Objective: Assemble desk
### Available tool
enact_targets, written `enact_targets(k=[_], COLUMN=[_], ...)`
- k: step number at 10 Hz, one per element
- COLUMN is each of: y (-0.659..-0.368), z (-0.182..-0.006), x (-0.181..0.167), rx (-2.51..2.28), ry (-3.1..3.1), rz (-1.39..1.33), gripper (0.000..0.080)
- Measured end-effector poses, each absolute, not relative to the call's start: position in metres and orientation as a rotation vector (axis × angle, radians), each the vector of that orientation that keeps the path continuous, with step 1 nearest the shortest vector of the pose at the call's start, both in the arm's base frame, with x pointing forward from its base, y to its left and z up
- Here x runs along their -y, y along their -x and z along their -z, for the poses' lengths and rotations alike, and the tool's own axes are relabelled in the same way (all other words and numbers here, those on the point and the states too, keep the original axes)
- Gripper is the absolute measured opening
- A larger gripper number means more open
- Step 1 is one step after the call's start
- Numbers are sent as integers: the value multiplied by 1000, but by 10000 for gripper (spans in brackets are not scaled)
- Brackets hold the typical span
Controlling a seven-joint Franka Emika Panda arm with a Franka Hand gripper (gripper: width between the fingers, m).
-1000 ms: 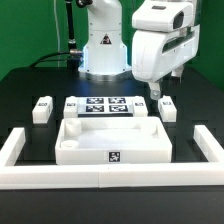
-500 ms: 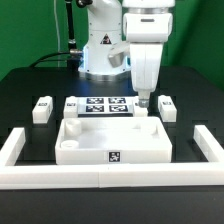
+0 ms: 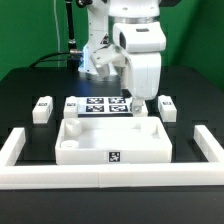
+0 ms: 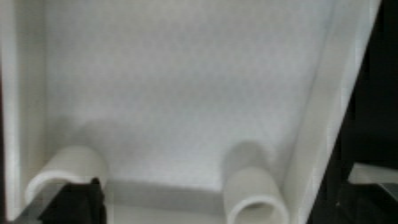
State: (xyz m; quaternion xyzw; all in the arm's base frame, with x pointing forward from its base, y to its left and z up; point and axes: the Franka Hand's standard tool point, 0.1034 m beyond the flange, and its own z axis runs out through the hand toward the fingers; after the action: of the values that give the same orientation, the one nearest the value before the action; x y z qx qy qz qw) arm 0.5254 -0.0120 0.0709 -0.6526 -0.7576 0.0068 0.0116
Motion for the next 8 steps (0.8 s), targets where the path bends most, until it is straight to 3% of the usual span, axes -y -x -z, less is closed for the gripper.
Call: enact_targets(k=[4, 8], y=[-496, -490], z=[-32, -14], x=[42, 39], rx=[2253, 2230], ry=[2068, 2065], rz=[-76, -84], gripper=[650, 650])
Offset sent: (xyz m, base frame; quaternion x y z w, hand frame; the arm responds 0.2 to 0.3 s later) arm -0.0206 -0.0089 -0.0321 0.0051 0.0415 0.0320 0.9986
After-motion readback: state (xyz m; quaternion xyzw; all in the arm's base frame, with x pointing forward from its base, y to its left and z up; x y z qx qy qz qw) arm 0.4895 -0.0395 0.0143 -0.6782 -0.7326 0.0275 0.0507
